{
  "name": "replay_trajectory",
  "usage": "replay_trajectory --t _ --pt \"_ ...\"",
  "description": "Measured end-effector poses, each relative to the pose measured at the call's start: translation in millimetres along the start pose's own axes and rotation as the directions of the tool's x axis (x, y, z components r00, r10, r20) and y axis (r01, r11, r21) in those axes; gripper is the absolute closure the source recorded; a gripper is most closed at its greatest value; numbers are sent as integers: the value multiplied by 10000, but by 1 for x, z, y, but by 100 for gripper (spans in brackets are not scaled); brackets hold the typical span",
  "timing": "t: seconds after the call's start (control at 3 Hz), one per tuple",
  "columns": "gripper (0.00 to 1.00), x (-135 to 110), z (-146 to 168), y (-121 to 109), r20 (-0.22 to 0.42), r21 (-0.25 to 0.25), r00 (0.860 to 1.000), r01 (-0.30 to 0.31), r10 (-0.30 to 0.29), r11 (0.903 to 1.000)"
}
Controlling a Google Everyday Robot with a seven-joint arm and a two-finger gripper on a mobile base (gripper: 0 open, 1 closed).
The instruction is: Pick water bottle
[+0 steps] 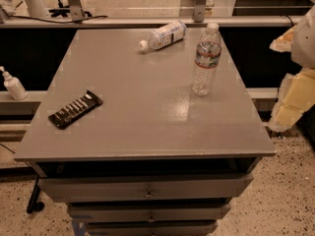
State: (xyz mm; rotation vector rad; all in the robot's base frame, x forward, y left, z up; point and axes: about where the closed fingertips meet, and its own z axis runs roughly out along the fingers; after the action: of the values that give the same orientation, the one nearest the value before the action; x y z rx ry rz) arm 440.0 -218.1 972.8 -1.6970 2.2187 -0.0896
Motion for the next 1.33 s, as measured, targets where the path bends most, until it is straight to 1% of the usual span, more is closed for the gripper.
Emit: replay_trajectory --t 0.33,0.67,1.0,1.33 --pt "0 6 23 -11 571 150 9981 -256 247 9996" --pt "0 7 49 -40 1374 487 9889 -646 574 9967" --pt "0 -6 71 -72 2560 592 9607 -1259 1068 9903" --pt "0 -32 89 -94 3973 301 9020 -1971 1692 9799"
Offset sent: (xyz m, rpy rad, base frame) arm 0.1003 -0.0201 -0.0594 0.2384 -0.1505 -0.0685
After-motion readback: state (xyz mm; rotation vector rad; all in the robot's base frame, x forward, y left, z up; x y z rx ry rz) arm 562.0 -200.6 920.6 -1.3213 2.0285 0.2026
